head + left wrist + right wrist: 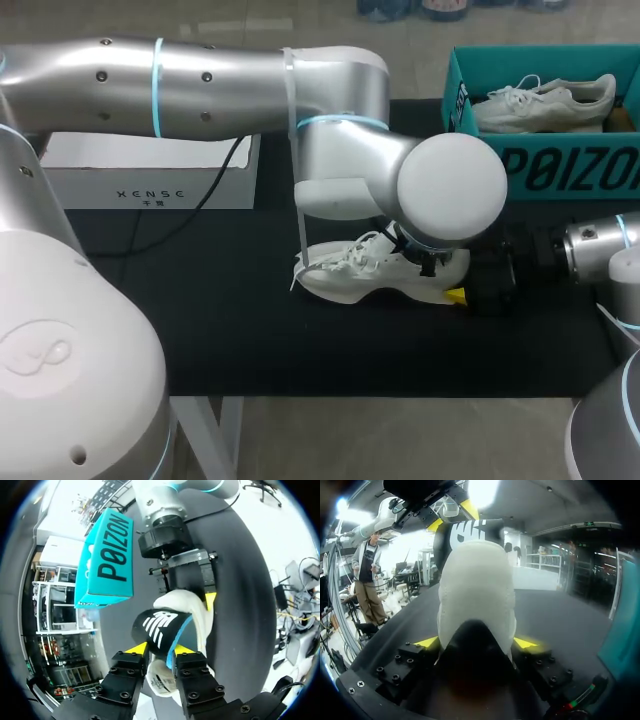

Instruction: Take the shoe out of the shoebox, open the shoe tongue, remove and reinsert the insole, then place the shoe into the shoebox

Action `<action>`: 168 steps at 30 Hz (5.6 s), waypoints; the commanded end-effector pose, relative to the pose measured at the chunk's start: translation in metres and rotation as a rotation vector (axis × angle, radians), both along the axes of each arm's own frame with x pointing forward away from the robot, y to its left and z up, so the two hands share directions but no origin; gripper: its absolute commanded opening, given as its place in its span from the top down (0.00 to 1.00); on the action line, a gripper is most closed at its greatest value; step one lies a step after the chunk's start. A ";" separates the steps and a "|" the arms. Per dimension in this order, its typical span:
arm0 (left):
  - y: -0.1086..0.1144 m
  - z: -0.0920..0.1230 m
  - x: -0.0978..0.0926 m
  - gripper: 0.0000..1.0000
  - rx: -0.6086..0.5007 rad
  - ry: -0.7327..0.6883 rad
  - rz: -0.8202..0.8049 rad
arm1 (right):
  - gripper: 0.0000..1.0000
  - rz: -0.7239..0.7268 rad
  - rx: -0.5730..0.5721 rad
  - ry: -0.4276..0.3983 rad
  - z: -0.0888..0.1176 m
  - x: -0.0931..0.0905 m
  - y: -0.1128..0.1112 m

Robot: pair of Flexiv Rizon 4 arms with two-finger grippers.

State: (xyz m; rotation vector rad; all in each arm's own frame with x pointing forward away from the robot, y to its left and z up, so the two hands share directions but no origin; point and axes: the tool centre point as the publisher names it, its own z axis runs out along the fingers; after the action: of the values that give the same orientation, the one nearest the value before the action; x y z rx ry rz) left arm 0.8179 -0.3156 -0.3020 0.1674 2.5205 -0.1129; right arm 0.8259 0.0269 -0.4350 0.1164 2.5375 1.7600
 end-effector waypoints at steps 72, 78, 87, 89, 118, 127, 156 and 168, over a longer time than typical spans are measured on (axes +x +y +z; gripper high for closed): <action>-0.013 0.206 -0.013 1.00 -0.509 0.334 -0.358 | 1.00 -0.002 -0.003 0.000 -0.004 0.000 0.002; 0.005 0.209 0.002 1.00 -0.641 0.517 -0.401 | 1.00 -0.002 -0.003 0.000 -0.004 0.000 0.002; 0.074 0.211 0.042 1.00 -1.014 0.940 -0.632 | 1.00 -0.002 -0.003 0.000 -0.004 0.000 0.002; 0.084 0.212 0.047 1.00 -1.054 0.986 -0.663 | 1.00 -0.002 -0.003 0.000 -0.004 0.000 0.002; 0.110 0.309 -0.004 1.00 -1.375 0.985 -0.540 | 1.00 -0.002 -0.003 0.000 -0.004 0.000 0.002; 0.104 0.310 -0.003 1.00 -1.351 1.219 -0.495 | 1.00 -0.002 -0.003 0.000 -0.004 0.000 0.002; 0.114 0.326 0.000 1.00 -1.367 1.381 -0.476 | 0.00 -0.049 -0.014 -0.022 0.002 0.001 -0.011; 0.114 0.326 0.000 1.00 -1.367 1.381 -0.476 | 0.00 -0.077 -0.224 -0.039 0.032 0.003 -0.055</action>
State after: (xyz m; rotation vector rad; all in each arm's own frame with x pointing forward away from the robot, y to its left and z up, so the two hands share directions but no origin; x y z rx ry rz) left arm 0.8182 -0.2014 0.0247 0.1086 2.7120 -2.7733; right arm 0.8338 -0.0211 -0.4272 0.1591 2.5523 1.5489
